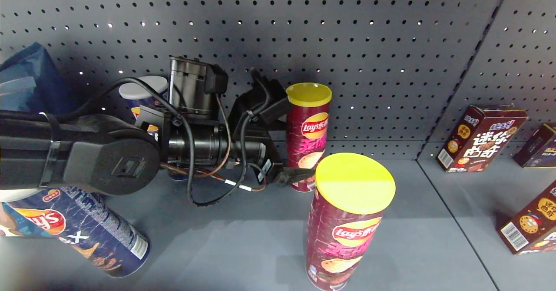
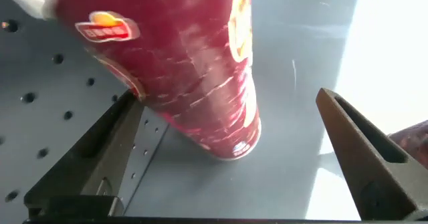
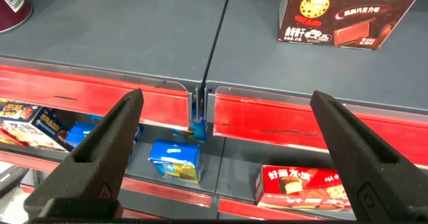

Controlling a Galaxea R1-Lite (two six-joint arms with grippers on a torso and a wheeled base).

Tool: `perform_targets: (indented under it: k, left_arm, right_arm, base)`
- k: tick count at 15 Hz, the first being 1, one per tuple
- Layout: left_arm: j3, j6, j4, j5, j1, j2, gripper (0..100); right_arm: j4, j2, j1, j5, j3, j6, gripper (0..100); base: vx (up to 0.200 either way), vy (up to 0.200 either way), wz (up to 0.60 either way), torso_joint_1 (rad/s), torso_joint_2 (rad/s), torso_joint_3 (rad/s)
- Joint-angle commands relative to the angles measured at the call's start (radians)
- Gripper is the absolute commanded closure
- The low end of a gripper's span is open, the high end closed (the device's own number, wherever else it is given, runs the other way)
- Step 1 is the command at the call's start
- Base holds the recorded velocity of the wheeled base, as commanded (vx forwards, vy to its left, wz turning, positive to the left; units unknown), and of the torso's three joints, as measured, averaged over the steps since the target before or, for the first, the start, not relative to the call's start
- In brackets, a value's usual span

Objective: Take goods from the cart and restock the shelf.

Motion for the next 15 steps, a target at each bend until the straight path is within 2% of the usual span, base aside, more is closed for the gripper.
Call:
perform_targets:
  k: [1, 3, 8, 15]
  left_arm:
    - [0.006, 0.0, 0.0, 0.014, 0.0, -0.022, 0]
    - [0.009, 0.003, 0.0, 0.059, -0.011, -0.037, 0]
    - [0.062, 0.001, 0.001, 0.108, -0.001, -0.073, 0]
    - [0.062, -0.014, -0.002, 0.189, -0.001, -0.074, 0]
  right_arm:
    - [0.0, 0.002, 0.0, 0.001, 0.0, 0.0, 0]
    - [0.0, 0.002, 0.0, 0.001, 0.0, 0.0, 0]
    - [0.0, 0.002, 0.0, 0.001, 0.0, 0.0, 0]
    - [0.0, 0.002, 0.0, 0.001, 0.0, 0.0, 0]
  base:
    - [0.0, 0.0, 0.0, 0.0, 0.0, 0.0]
    - [0.0, 0.0, 0.0, 0.0, 0.0, 0.0]
    - [0.0, 0.0, 0.0, 0.0, 0.0, 0.0]
    - [0.0, 0.0, 0.0, 0.0, 0.0, 0.0]
